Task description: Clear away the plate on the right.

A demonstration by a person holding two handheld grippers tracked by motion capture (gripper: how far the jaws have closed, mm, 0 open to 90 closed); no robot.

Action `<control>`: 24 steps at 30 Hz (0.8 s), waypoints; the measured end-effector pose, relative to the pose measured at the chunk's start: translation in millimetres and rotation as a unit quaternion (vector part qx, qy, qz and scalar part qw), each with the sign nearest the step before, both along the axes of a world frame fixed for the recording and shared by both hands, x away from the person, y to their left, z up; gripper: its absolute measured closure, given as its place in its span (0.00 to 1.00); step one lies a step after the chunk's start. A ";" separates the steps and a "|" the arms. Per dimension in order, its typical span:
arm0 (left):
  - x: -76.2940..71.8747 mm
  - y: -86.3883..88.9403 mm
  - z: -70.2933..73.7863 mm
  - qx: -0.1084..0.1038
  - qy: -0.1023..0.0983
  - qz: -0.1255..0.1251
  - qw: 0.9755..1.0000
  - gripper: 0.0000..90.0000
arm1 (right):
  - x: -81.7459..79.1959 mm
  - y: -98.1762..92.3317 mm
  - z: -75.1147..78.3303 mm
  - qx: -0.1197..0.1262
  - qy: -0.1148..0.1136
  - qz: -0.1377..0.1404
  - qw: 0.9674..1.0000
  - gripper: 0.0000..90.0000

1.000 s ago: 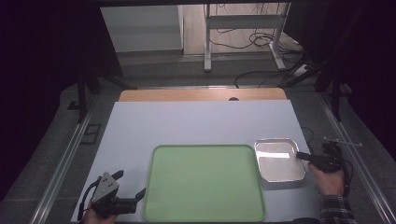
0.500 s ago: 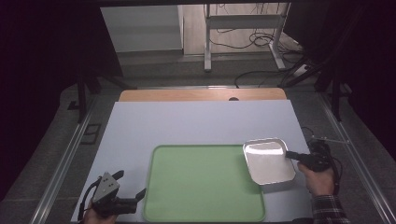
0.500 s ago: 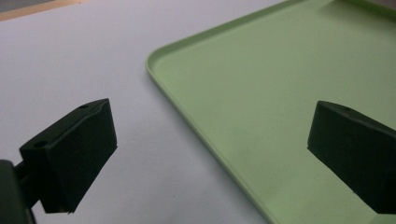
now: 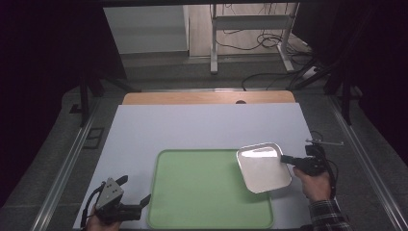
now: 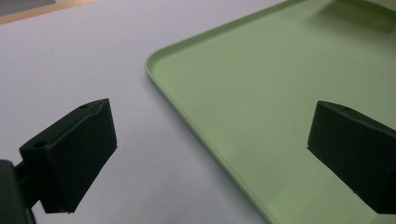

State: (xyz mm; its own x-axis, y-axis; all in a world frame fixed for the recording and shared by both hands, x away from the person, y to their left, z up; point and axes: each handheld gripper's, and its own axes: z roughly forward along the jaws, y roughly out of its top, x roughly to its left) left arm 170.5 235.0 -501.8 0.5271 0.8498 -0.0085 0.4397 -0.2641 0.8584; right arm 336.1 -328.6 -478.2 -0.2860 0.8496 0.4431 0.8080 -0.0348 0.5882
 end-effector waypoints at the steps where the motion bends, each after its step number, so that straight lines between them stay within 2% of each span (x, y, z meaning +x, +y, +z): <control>1: 0.0 0.0 0.0 0.000 0.000 0.000 1.000 0.01 | 0.2 2.1 0.0 0.001 0.001 0.002 1.000 0.98; 10: 0.0 -0.1 0.0 0.001 0.000 0.001 1.000 0.01 | 2.2 27.5 -1.2 0.001 0.003 0.024 1.000 0.98; 20: -0.4 0.0 0.3 0.001 -0.001 0.002 1.000 0.01 | 6.4 66.1 -5.5 0.000 0.009 0.057 0.998 0.98; 23: -0.4 0.1 0.3 0.001 -0.001 0.001 1.000 0.01 | 7.1 72.1 -6.7 0.000 0.011 0.061 0.998 0.98; 24: -0.4 0.1 0.3 0.001 -0.001 0.001 1.000 0.01 | 8.0 79.9 -8.0 -0.001 0.012 0.068 0.998 0.98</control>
State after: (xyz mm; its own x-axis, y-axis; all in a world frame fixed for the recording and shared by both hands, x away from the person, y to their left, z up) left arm 170.0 235.1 -501.5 0.5250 0.8511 -0.0054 0.4381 -0.2648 0.8590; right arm 344.1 -248.7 -486.3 -0.3877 0.8046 0.4498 0.8193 0.0771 0.5681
